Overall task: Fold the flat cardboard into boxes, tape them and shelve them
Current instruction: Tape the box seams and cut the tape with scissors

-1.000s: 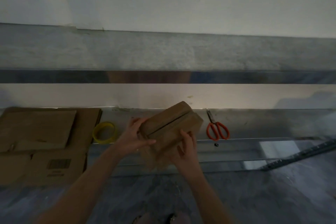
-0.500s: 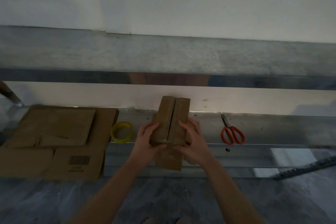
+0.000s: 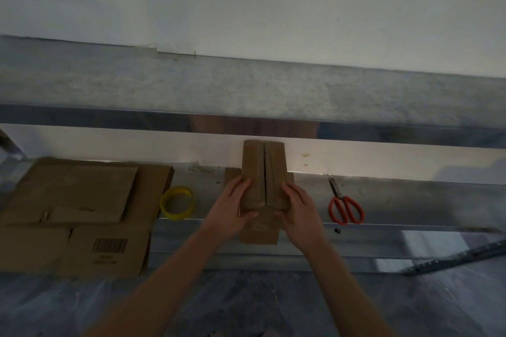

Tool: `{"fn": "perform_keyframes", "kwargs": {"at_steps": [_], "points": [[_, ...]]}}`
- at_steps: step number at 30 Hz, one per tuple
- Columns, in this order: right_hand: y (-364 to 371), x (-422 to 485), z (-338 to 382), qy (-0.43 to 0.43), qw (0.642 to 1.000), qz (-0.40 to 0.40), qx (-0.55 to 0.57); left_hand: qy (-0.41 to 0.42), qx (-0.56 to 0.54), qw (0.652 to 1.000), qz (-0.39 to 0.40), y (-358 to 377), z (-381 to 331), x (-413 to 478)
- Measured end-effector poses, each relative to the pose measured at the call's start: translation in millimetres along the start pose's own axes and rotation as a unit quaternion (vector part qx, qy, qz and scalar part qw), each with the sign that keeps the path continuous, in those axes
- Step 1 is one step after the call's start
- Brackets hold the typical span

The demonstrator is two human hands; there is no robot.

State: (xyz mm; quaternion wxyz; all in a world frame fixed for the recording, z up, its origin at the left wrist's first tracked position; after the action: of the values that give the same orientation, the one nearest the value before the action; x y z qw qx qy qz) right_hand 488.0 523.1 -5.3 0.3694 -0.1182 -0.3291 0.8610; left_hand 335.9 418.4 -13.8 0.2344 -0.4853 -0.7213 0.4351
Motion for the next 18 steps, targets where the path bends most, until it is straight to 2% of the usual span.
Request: {"fn": "perform_keyframes", "kwargs": {"at_steps": [4,9,14,18], "points": [[-2.2,-16.1,5.8,-0.015,0.997,-0.005,-0.076,0.032,0.11,0.993,0.02,-6.1,10.2,-13.3],[3.1,-33.9,60.1,-0.131,0.981,0.0,-0.145,0.07,0.276,0.958,-0.034,-35.4,36.7,-41.0],[74.4,-49.0,117.6,-0.26,0.951,0.073,-0.151,0.05,0.387,0.92,-0.038,-64.5,96.6,-78.8],[146.7,-35.3,107.8,-0.181,0.959,0.158,-0.153,0.009,0.39,0.921,0.023,-58.7,150.0,-88.1]]}}
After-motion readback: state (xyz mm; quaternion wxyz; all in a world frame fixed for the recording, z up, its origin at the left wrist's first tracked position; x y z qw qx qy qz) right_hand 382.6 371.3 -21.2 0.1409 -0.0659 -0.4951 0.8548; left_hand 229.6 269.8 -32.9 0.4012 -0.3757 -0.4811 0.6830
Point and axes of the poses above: each hand's wrist, its own x-axis towards the middle knuckle, its own y-axis out of the palm, z = x × y, the point moved 7 cm from there along x, towards the middle knuckle, and after that the axes turned 12 degrees about x, right-handed, at the moved point
